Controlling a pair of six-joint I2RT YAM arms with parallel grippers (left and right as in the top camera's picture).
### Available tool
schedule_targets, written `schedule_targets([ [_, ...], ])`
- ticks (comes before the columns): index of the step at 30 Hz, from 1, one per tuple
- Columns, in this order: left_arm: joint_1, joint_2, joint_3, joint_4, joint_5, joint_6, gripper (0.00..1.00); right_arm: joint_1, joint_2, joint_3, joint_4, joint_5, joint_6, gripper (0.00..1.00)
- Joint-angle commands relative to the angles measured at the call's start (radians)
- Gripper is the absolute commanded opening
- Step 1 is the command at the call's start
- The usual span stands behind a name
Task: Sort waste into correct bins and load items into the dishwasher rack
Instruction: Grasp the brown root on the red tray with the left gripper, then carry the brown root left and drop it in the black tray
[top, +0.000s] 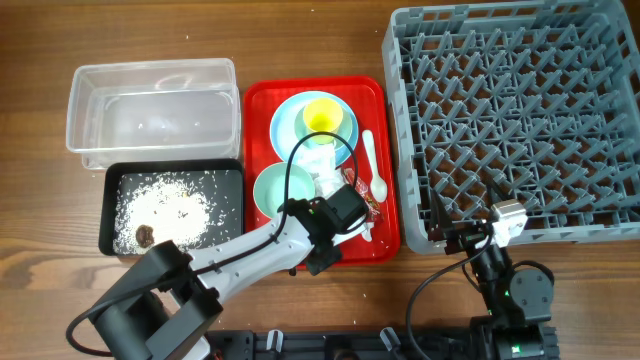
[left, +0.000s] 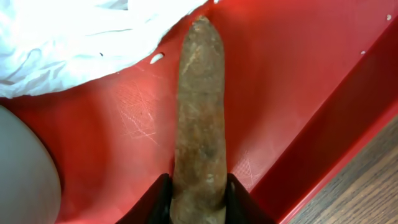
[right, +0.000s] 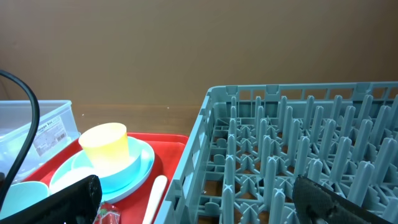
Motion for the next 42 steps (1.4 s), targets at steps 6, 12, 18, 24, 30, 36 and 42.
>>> schedule_targets([
  [6, -0.005, -0.007, 0.008, -0.005, 0.027, -0.039, 0.11, -0.001, -0.003, -0.001, 0.004, -0.005, -0.004, 1.00],
  [12, -0.005, -0.130, 0.009, -0.005, 0.028, -0.103, 0.04, -0.001, -0.003, -0.001, 0.004, -0.005, -0.004, 1.00],
  [18, -0.005, -0.328, 0.009, -0.030, 0.027, -0.106, 0.05, -0.001, -0.003, -0.001, 0.004, -0.005, -0.004, 1.00],
  [24, 0.072, -0.523, 0.009, -0.036, -0.101, -0.241, 0.04, -0.001, -0.003, -0.001, 0.004, -0.005, -0.004, 1.00],
  [30, 0.354, -0.563, 0.008, -0.104, -0.146, -0.441, 0.10, -0.001, -0.003, -0.001, 0.004, -0.005, -0.004, 1.00],
  [36, 0.592, -0.534, 0.003, -0.198, -0.122, -0.476, 0.08, -0.001, -0.003, -0.001, 0.004, -0.005, -0.004, 1.00],
  [42, 0.652, -0.430, -0.001, -0.227, -0.104, -0.479, 0.05, -0.001, -0.003, -0.001, 0.004, -0.005, -0.004, 1.00],
])
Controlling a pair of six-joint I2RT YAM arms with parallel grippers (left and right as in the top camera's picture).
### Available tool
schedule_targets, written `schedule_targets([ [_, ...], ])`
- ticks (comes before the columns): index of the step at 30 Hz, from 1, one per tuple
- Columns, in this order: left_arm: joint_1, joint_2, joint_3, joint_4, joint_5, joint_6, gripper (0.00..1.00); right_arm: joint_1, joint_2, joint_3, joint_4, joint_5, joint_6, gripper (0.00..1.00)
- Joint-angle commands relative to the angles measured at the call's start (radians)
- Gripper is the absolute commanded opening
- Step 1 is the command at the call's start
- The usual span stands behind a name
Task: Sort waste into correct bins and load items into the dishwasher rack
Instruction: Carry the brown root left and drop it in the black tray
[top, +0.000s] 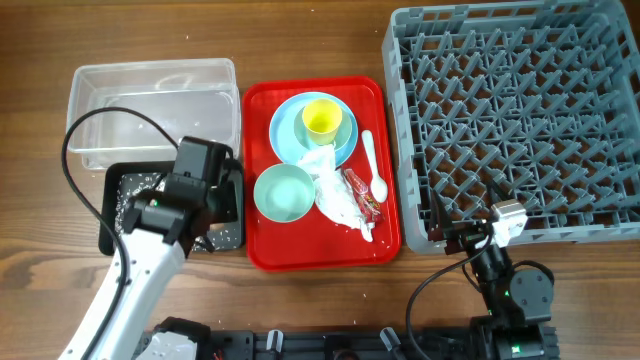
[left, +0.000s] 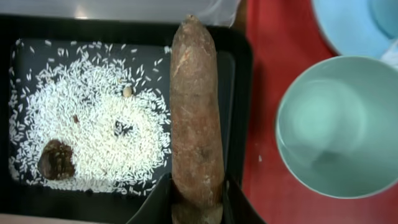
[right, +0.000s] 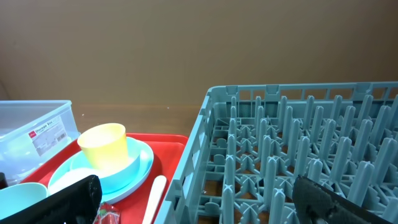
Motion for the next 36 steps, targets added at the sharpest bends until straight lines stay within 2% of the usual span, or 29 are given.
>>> schedule_targets([
  [1, 0.011, 0.078, -0.003, 0.010, 0.015, -0.020, 0.05, -0.001, -0.003, -0.001, 0.004, -0.005, -0.004, 1.00],
  [12, 0.011, 0.302, -0.003, 0.091, 0.016, -0.039, 0.06, -0.001, -0.003, -0.001, 0.004, -0.005, -0.004, 1.00],
  [27, 0.011, 0.352, -0.007, 0.134, 0.039, -0.047, 0.08, -0.001, -0.003, -0.001, 0.004, -0.005, -0.004, 1.00],
  [36, 0.011, 0.352, -0.056, 0.183, 0.038, -0.046, 0.16, -0.001, -0.003, -0.001, 0.004, -0.005, -0.004, 1.00],
])
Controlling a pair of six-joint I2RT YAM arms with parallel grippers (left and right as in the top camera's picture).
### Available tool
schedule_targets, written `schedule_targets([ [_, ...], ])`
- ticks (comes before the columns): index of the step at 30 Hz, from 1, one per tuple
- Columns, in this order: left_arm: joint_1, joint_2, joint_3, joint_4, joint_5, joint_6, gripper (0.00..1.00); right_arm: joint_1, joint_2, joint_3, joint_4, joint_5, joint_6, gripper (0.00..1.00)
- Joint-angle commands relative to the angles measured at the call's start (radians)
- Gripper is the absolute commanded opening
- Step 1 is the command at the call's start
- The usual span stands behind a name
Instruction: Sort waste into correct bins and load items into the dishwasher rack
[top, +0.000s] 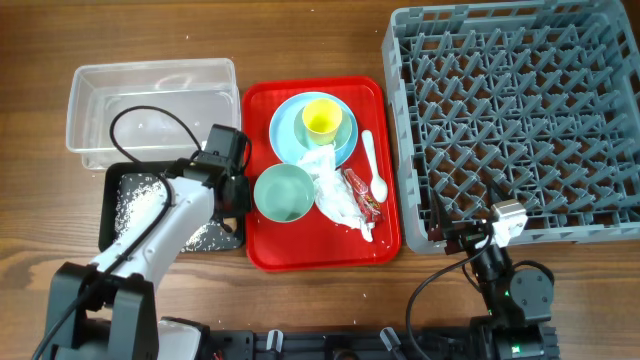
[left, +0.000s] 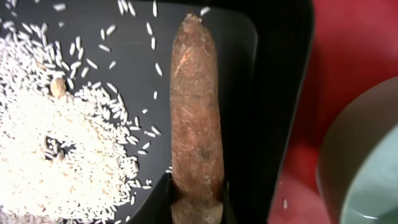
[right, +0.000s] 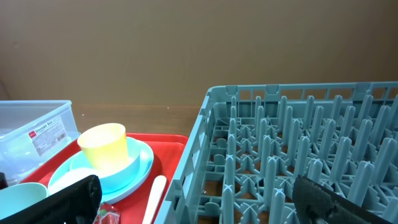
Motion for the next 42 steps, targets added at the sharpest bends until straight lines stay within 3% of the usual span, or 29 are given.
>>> schedule_targets([
  [1, 0.005, 0.006, -0.014, 0.010, 0.008, -0.013, 0.17, -0.001, -0.003, -0.001, 0.004, -0.005, -0.004, 1.00],
  [3, 0.005, 0.006, -0.014, 0.011, 0.008, -0.013, 0.26, -0.001, -0.003, -0.001, 0.004, -0.005, -0.004, 1.00],
  [8, 0.005, 0.006, -0.014, 0.008, 0.008, -0.012, 0.31, -0.001, -0.003, -0.001, 0.004, -0.005, -0.004, 1.00],
  [13, 0.005, -0.001, 0.003, -0.018, 0.008, -0.001, 0.32, -0.001, -0.003, -0.001, 0.004, -0.005, -0.004, 1.00],
  [17, 0.005, -0.064, 0.124, -0.150, 0.022, -0.002, 0.31, -0.001, -0.003, -0.001, 0.004, -0.005, -0.004, 1.00],
  [19, 0.005, -0.103, 0.177, -0.208, 0.077, -0.002, 0.31, -0.001, -0.003, -0.001, 0.004, -0.005, -0.004, 1.00],
  [22, 0.005, -0.192, 0.242, -0.249, 0.315, -0.002, 0.33, -0.001, -0.003, -0.001, 0.004, -0.005, -0.004, 1.00],
  [23, 0.005, -0.225, 0.245, -0.235, 0.421, -0.002, 0.40, -0.001, -0.003, -0.001, 0.004, -0.005, -0.004, 1.00],
  [24, 0.005, -0.251, 0.244, -0.220, 0.494, -0.002, 0.67, -0.001, -0.003, -0.001, 0.004, -0.005, -0.004, 1.00],
  [25, 0.005, -0.279, 0.244, -0.200, 0.569, -0.001, 0.84, -0.001, -0.003, -0.001, 0.004, -0.005, -0.004, 1.00],
  [26, 0.004, -0.295, 0.244, -0.182, 0.611, -0.002, 0.84, -0.001, -0.003, -0.001, 0.004, -0.005, -0.004, 1.00],
  [28, 0.003, -0.303, 0.244, -0.155, 0.673, -0.006, 0.77, -0.001, -0.003, -0.001, 0.004, -0.005, -0.004, 1.00],
  [32, -0.023, -0.275, 0.242, -0.148, 0.681, -0.081, 0.42, -0.001, -0.003, -0.001, 0.004, -0.005, -0.004, 1.00],
  [33, -0.032, -0.264, 0.241, -0.144, 0.681, -0.081, 0.38, -0.001, -0.003, -0.001, 0.004, -0.005, -0.004, 1.00],
  [35, -0.060, -0.229, 0.240, -0.136, 0.648, -0.091, 0.21, -0.001, -0.003, -0.001, 0.004, -0.005, -0.004, 1.00],
  [37, -0.091, -0.186, 0.240, -0.135, 0.515, -0.174, 0.04, -0.001, -0.003, -0.001, 0.004, -0.005, -0.005, 1.00],
  [42, -0.181, -0.055, 0.239, -0.133, 0.293, -0.277, 0.04, -0.001, -0.003, -0.001, 0.004, -0.005, -0.004, 1.00],
])
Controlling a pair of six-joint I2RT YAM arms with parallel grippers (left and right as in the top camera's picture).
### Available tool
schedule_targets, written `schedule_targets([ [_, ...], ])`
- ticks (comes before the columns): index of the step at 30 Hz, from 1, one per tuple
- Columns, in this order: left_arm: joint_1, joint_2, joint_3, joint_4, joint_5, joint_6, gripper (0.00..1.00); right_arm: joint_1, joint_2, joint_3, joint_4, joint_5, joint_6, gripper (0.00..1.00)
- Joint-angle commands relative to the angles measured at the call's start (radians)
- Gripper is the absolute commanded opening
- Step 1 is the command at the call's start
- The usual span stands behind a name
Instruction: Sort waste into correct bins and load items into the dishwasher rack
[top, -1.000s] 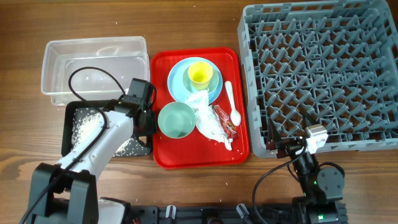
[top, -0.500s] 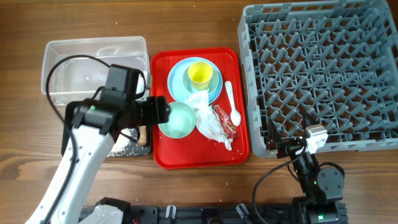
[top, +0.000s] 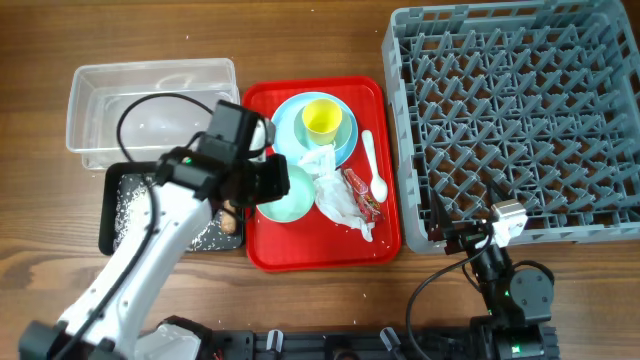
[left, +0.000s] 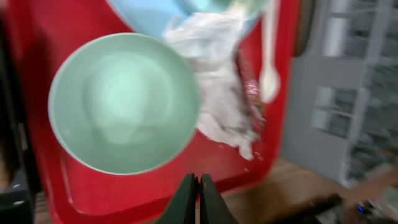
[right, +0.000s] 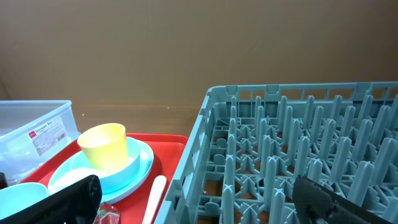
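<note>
My left gripper (top: 268, 180) hangs over the red tray (top: 262, 255), shut with nothing in it, its tips (left: 199, 186) above the tray's front rim. Under it sits the green bowl (left: 124, 102). A crumpled white napkin (left: 214, 93), a red wrapper (top: 362, 193) and a white spoon (top: 372, 160) lie to the bowl's right. Behind them a yellow cup (top: 321, 118) stands on a blue plate (top: 290, 120). A brown root-shaped food piece (top: 229, 218) lies at the right end of the black bin (top: 110, 215), among rice. My right gripper (right: 199, 208) rests open by the grey rack (top: 520, 120).
A clear plastic bin (top: 150, 100) stands behind the black bin at the far left. The rack fills the right side of the table, with my right arm parked at its front left corner (top: 470, 238). Bare wood shows along the table's front edge.
The left gripper has let go of the brown food piece, which now lies in the black bin. The gripper has moved right, over the green bowl on the tray, and is shut empty. The right arm is unchanged.
At first the left gripper was shut on the brown food piece low on the red tray. It then held the piece over the black bin, then lower inside that bin beside the rice. Now the piece lies there and the gripper is back over the tray.
</note>
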Motion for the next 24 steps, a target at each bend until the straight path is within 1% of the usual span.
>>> schedule_targets([
  [1, -0.067, 0.104, 0.006, 0.002, -0.182, -0.095, 0.04, -0.001, -0.003, -0.001, 0.004, -0.005, -0.004, 1.00],
  [7, -0.137, 0.282, 0.006, 0.043, -0.197, -0.100, 0.04, -0.001, -0.003, -0.001, 0.004, -0.005, -0.004, 1.00],
  [10, -0.138, 0.353, 0.006, 0.018, -0.199, -0.101, 0.04, -0.001, -0.003, -0.001, 0.004, -0.005, -0.004, 1.00],
  [17, -0.138, 0.353, 0.007, -0.135, -0.200, -0.099, 0.04, -0.001, -0.003, -0.001, 0.004, -0.005, -0.004, 1.00],
  [24, -0.138, 0.292, 0.011, -0.176, -0.268, -0.093, 0.04, -0.001, -0.003, -0.001, 0.004, -0.005, -0.004, 1.00],
])
